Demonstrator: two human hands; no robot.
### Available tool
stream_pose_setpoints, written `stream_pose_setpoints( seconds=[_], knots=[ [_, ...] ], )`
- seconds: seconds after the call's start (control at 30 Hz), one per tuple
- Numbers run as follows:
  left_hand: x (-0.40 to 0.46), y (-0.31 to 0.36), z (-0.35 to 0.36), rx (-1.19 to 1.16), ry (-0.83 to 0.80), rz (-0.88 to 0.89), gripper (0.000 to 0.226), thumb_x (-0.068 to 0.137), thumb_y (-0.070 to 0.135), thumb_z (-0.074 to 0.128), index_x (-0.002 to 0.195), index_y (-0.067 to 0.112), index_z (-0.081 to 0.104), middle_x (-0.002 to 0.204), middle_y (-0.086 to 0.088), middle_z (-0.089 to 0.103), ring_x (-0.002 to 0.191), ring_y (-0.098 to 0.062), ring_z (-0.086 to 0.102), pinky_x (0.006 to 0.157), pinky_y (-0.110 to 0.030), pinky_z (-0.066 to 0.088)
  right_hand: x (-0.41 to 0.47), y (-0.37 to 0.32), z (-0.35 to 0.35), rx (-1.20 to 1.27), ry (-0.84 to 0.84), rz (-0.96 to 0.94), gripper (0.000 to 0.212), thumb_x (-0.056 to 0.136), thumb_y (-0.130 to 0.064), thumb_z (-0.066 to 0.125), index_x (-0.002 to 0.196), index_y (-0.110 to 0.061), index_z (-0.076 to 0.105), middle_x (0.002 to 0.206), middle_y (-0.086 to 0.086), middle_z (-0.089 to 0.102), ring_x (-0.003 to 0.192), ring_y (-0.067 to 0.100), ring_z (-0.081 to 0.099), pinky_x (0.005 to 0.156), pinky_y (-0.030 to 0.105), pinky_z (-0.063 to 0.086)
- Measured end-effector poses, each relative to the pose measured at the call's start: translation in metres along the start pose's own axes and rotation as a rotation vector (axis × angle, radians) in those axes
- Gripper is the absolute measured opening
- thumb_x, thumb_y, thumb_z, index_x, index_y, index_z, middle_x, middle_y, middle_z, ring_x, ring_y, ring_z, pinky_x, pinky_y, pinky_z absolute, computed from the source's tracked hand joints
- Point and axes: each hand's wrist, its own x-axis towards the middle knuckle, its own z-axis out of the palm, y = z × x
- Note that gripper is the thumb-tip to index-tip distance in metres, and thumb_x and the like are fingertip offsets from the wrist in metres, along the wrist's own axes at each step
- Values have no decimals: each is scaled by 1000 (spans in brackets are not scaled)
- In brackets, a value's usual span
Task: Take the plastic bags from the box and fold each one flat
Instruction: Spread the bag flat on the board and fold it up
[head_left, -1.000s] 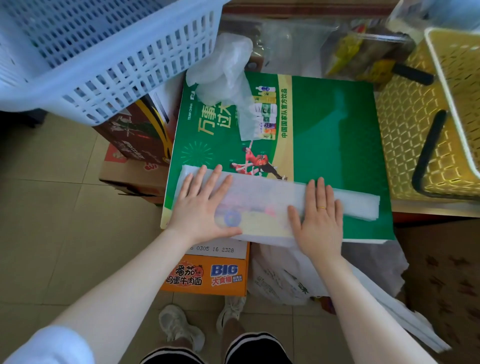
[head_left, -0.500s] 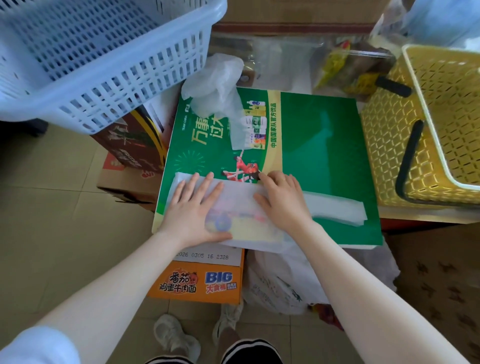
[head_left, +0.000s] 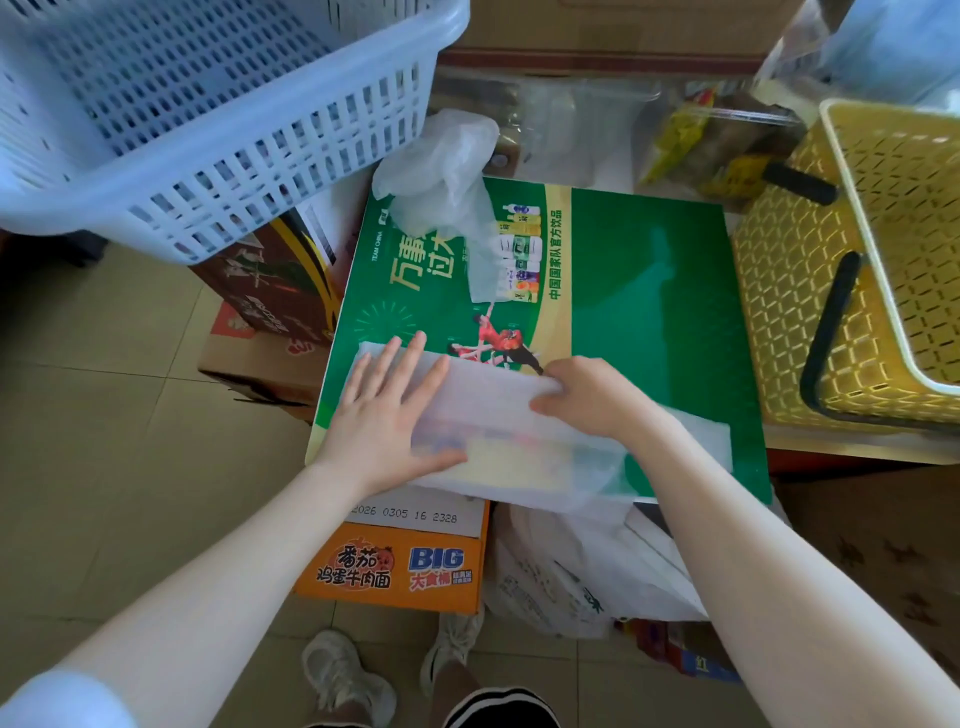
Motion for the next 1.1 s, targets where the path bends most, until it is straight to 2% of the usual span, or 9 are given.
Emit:
stream_pose_setpoints(
  seconds=[0.13, 0.27, 0.33, 0.57, 0.67, 0.77, 0.87, 0.97, 1.1],
  knots=[
    [11, 15, -14, -97, 167, 41, 73, 88, 61, 16, 147, 17, 12, 154, -11, 8, 142, -27, 6, 113, -40, 3, 1, 12, -7, 469, 184, 133, 24, 93, -22, 48, 72, -13, 41, 69, 2, 45, 68, 22, 41, 54, 31, 27],
    [34, 34, -17, -176, 128, 142, 65, 90, 50, 17, 145, 17, 24, 154, -11, 16, 141, -31, 14, 112, -40, 6, 8, 17, 11, 613, 229, 267, 19, 90, -18, 48, 96, -3, 57, 92, 12, 62, 83, 26, 58, 67, 31, 45],
    [49, 41, -15, -173, 95, 175, 67, 87, 49, 12, 144, 18, 26, 154, -10, 15, 142, -30, 13, 113, -40, 8, 8, 18, 17, 578, 170, 261, 23, 87, -18, 50, 102, -4, 61, 101, 15, 66, 92, 30, 62, 75, 33, 51],
    [97, 59, -9, 17, -36, 302, 72, 82, 61, 8, 146, 30, 9, 156, -1, -5, 143, -23, -3, 113, -33, -8, -5, 7, 22, 516, 117, 123, 23, 87, -25, 56, 104, -11, 62, 106, 13, 67, 94, 28, 61, 66, 26, 39],
    [105, 58, 1, 54, -95, 325, 82, 72, 68, -1, 146, 32, 3, 156, 2, -8, 143, -20, -7, 112, -33, -9, -15, 12, 27, 648, 125, 155, 41, 84, -20, 61, 123, -13, 47, 108, 11, 66, 97, 28, 62, 71, 30, 47],
    [104, 55, 8, 53, -102, 306, 85, 69, 71, 0, 146, 35, 0, 156, 1, -10, 143, -18, -9, 113, -36, -8, -37, 18, 36, 851, 112, 122, 65, 86, -18, 60, 140, -32, 28, 96, 18, 69, 85, 33, 64, 79, 42, 52],
    [102, 56, 8, 66, -97, 280, 88, 70, 78, 10, 146, 35, -1, 156, -1, -11, 143, -19, -9, 113, -38, -7, -56, 24, 38, 993, 45, 42, 33, 92, -18, 46, 117, -35, 57, 90, 25, 61, 72, 35, 56, 69, 43, 53],
    [101, 56, 6, 80, -121, 297, 88, 77, 76, 31, 146, 34, -4, 155, -1, -14, 142, -20, -10, 114, -40, -7, -68, 23, 35, 1152, -108, -12, 40, 83, -3, 36, 102, -15, 68, 97, 8, 65, 78, 16, 61, 66, 23, 50],
    [99, 49, 9, 117, -112, 340, 79, 88, 42, 44, 145, 33, -10, 154, -2, -18, 142, -21, -14, 112, -39, -11, -70, 15, 27, 1195, 16, -39, 50, 85, 18, 37, 108, -17, 64, 95, 5, 68, 78, 17, 62, 61, 24, 55]
  ],
)
